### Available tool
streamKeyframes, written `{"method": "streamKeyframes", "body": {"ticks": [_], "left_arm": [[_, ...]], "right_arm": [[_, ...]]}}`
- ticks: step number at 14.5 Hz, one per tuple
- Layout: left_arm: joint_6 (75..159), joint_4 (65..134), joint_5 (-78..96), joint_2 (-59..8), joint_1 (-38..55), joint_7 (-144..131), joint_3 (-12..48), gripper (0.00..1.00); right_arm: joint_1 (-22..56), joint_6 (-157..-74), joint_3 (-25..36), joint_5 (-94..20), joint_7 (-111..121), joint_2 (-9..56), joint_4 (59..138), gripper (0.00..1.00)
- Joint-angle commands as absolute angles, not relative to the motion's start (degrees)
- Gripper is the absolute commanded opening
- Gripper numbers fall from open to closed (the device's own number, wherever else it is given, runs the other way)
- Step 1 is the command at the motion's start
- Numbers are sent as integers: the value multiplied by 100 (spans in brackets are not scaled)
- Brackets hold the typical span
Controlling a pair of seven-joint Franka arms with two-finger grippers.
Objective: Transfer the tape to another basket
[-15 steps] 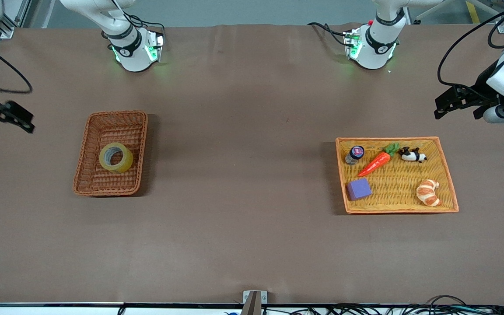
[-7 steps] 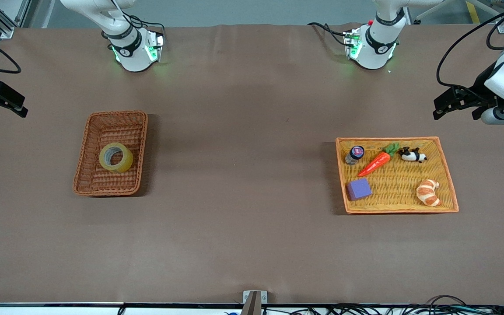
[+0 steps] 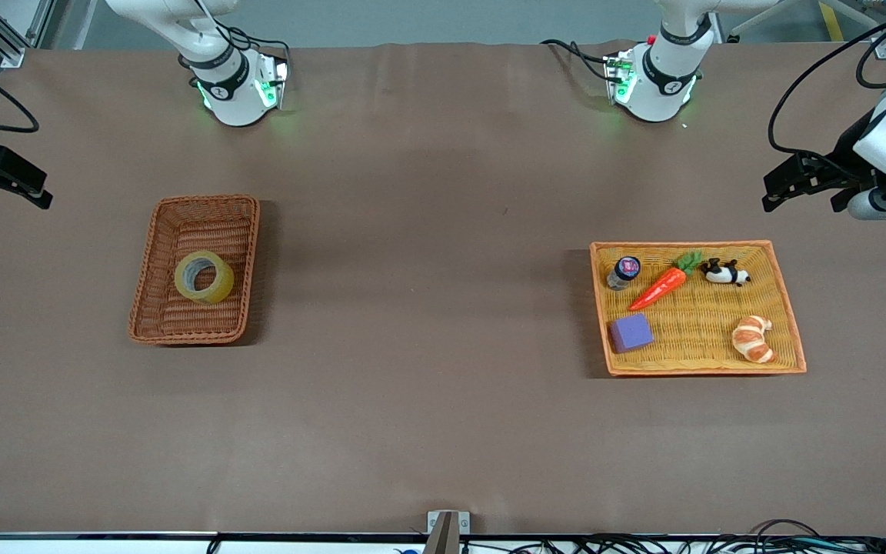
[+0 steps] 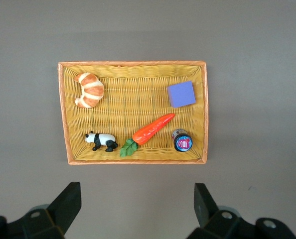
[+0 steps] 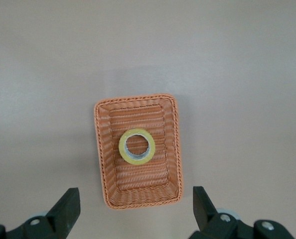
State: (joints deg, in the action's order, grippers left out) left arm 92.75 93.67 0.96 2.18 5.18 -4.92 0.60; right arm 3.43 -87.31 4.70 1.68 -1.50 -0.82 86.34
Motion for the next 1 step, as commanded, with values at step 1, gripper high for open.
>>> {"method": "streamKeyframes", "body": {"ticks": [1], "left_arm": [[9264,9237,-18,158,510,-580,88,100]], "right_arm": [[255,-8728,527,-35,123,-53,8569,100]]}}
